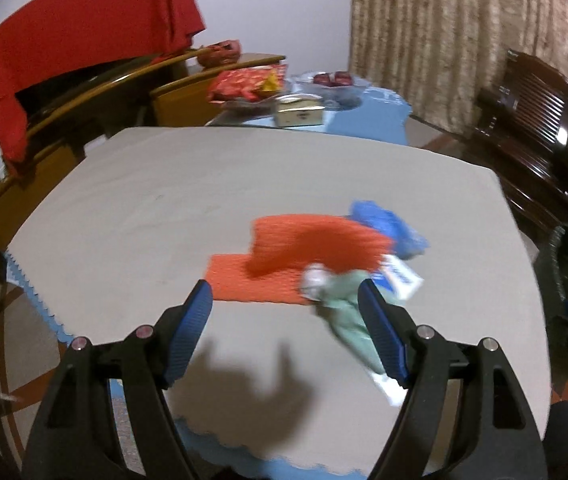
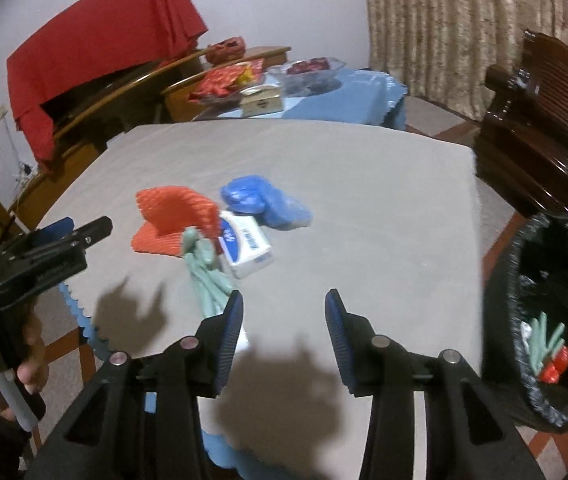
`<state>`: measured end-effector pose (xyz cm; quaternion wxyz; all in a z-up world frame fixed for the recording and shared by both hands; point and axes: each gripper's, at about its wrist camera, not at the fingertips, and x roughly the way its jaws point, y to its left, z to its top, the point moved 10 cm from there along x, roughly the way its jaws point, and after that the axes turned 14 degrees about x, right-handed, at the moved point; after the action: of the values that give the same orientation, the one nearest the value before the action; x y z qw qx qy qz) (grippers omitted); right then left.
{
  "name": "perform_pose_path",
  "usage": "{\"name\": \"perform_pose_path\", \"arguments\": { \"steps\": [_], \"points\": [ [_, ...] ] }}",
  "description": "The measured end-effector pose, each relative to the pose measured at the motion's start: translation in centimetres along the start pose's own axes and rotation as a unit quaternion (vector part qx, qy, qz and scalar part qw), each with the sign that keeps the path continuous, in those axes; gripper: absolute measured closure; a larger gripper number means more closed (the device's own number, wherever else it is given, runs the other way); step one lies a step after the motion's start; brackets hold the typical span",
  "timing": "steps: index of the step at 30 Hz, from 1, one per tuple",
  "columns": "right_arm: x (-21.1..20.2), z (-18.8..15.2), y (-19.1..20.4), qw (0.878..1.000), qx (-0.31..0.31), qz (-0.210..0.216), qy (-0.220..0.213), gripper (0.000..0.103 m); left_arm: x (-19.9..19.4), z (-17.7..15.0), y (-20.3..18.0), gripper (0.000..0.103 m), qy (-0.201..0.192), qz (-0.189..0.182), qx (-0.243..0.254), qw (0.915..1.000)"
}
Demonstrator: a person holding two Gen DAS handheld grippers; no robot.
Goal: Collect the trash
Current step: 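Move both open grippers back over the table, then grasp the orange foam net with the left gripper while the right gripper grasps the green glove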
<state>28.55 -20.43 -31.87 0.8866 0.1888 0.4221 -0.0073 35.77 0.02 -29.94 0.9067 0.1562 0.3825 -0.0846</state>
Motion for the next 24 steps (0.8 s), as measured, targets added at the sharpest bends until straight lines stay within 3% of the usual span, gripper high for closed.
{"name": "perform_pose_path", "arguments": {
  "steps": [6, 24],
  "points": [
    [2.7, -0.4, 2.9, 1.0, -0.009, 0.01, 0.016, 0.061, 1.9, -0.2, 2.9, 0.03, 0.001, 0.003, -0.007, 1.0],
    [10.8, -0.8, 5.7, 0.998, -0.02, 0.011, 0.063, 0.061, 10.8, -0.1, 2.0, 0.03, 0.024, -0.034, 0.017, 0.999]
  ]
}}
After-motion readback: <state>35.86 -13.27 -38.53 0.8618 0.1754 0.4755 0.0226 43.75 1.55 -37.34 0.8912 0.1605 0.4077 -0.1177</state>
